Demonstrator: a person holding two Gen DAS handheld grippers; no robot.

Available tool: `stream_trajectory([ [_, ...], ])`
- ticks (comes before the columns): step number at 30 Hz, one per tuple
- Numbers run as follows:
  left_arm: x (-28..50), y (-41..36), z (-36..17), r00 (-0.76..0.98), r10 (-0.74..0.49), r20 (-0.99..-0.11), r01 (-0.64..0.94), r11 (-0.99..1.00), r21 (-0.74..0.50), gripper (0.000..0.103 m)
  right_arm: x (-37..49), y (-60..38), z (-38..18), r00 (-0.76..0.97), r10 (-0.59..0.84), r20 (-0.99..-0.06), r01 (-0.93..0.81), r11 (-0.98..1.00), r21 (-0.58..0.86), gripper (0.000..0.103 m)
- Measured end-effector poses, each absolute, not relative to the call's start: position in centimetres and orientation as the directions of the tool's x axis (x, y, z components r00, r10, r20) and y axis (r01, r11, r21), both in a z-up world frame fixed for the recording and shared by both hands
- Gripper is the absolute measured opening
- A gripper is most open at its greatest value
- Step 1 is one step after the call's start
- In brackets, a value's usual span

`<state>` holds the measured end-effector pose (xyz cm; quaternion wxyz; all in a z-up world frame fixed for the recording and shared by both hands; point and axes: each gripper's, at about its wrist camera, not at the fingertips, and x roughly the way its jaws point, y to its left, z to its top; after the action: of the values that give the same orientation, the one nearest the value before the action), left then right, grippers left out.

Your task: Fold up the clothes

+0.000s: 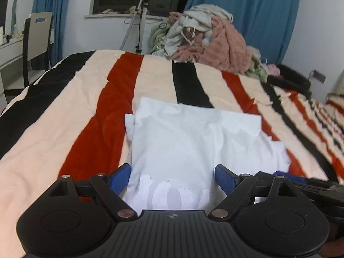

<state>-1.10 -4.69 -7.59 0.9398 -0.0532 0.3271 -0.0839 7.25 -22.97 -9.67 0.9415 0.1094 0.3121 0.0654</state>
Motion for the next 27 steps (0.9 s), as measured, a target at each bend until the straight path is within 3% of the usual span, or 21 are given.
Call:
stream_trajectory([
  [8, -5.7, -3.1, -5.5, 0.763, -0.341, -0.550, 0.144, 0.918, -0.370, 0.089, 7.0, -22.9, -9.7, 0.796, 0.184, -0.577, -0.040, 0.966, 0.254, 0.046],
  [15, -2.9, -0.8, -10.1, 0.664, -0.448, -0.599, -0.038, 0.780, -0.625, 0.087, 7.0, -23.0, -9.8, 0.796, 0.186, -0.576, -0.029, 0.962, 0.272, 0.046],
  [19, -0.7, 1.4, -12.7, 0.689, -0.442, -0.575, -0.197, 0.649, -0.734, 0.072, 6.9, -23.0, -9.8, 0.798, 0.184, -0.573, -0.022, 0.961, 0.277, 0.046],
  [23, -0.3, 2.4, -13.5, 0.724, -0.436, -0.535, -0.221, 0.588, -0.778, 0.045, 6.7, -23.2, -9.7, 0.802, 0.181, -0.570, -0.012, 0.958, 0.287, 0.046],
  [27, -0.6, 2.4, -13.4, 0.742, -0.421, -0.522, -0.197, 0.607, -0.770, 0.030, 6.3, -23.6, -9.1, 0.811, 0.182, -0.555, 0.007, 0.947, 0.321, 0.047],
])
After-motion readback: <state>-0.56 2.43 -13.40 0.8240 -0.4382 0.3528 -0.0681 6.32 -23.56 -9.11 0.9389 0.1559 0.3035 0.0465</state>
